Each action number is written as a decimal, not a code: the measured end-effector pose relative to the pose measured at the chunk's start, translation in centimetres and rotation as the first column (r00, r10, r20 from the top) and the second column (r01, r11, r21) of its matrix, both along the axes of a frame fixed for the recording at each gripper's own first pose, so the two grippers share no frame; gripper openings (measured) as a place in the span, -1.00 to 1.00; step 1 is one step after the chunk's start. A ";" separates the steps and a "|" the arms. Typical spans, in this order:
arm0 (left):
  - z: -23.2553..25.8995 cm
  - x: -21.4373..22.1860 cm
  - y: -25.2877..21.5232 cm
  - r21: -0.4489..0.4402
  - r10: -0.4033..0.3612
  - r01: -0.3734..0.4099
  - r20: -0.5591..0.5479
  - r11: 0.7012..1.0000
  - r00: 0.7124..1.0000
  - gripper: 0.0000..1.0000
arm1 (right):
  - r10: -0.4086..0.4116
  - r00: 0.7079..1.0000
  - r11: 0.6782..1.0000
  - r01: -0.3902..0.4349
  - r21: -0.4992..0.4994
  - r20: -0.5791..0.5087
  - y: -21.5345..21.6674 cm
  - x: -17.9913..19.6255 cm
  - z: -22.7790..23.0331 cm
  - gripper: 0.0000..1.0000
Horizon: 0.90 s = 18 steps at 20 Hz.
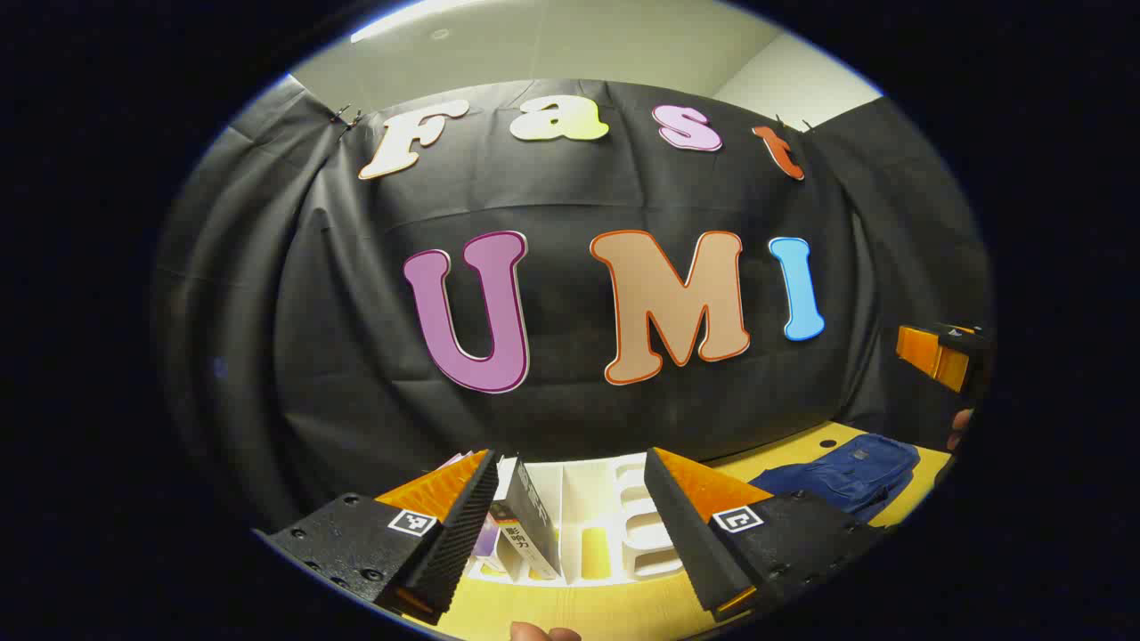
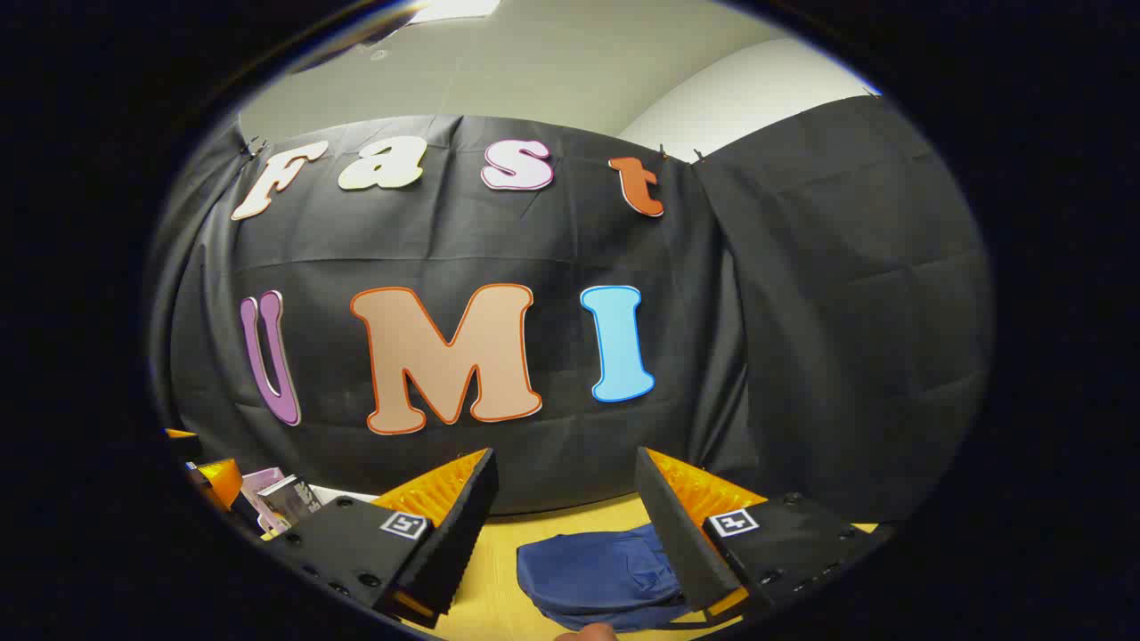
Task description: Open the schoolbag, grab two books from the bookshelf and put them into the schoolbag.
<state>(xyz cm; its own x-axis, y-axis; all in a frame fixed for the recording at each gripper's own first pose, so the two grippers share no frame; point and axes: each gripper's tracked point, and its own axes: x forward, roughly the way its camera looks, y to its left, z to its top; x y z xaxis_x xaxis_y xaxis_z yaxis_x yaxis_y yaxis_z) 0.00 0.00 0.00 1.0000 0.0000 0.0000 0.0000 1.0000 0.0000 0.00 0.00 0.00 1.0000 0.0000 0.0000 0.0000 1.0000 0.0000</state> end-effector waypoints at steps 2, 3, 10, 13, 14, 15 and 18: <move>-0.1 -0.1 0.0 0.000 0.010 -0.010 -0.006 1.000 1.000 0.92 | 0.020 1.000 1.000 -0.020 -0.004 -0.005 0.2 0.3 -0.1 0.93; -0.1 0.0 -0.1 0.003 0.015 -0.015 -0.008 1.000 1.000 0.92 | 0.027 1.000 1.000 -0.027 -0.005 -0.010 0.2 0.4 -0.2 0.94; 0.1 0.0 -0.7 0.020 0.033 -0.033 -0.011 0.999 0.999 0.99 | 0.086 0.996 0.996 -0.086 -0.009 -0.030 1.1 0.9 -0.9 0.93; 0.1 -0.2 -0.8 0.023 0.041 -0.041 -0.015 0.999 0.999 0.92 | 0.112 0.993 0.993 -0.113 -0.026 -0.033 1.4 1.1 -1.1 0.94; 0.1 -0.3 -0.8 0.025 0.043 -0.043 -0.015 0.999 0.999 0.92 | 0.116 0.993 0.993 -0.117 -0.028 -0.032 1.5 1.1 -1.1 0.95; 0.2 -0.2 -0.8 0.028 0.046 -0.045 -0.016 0.999 0.999 0.92 | 0.119 0.992 0.992 -0.120 -0.028 -0.032 1.4 1.1 -1.1 0.94; 0.2 -0.3 -0.8 0.030 0.048 -0.048 -0.017 0.998 0.999 0.92 | 0.122 0.992 0.992 -0.123 -0.027 -0.032 1.5 1.2 -1.1 0.94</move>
<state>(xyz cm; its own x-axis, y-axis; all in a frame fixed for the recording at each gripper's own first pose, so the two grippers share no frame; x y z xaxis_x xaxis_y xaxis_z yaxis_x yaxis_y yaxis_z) -0.34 -0.82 0.17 0.9987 0.0483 -0.0167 -0.0478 0.9984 0.0305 1.20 1.51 -1.10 0.9920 0.1222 -0.0318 -0.1230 0.9920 -0.0270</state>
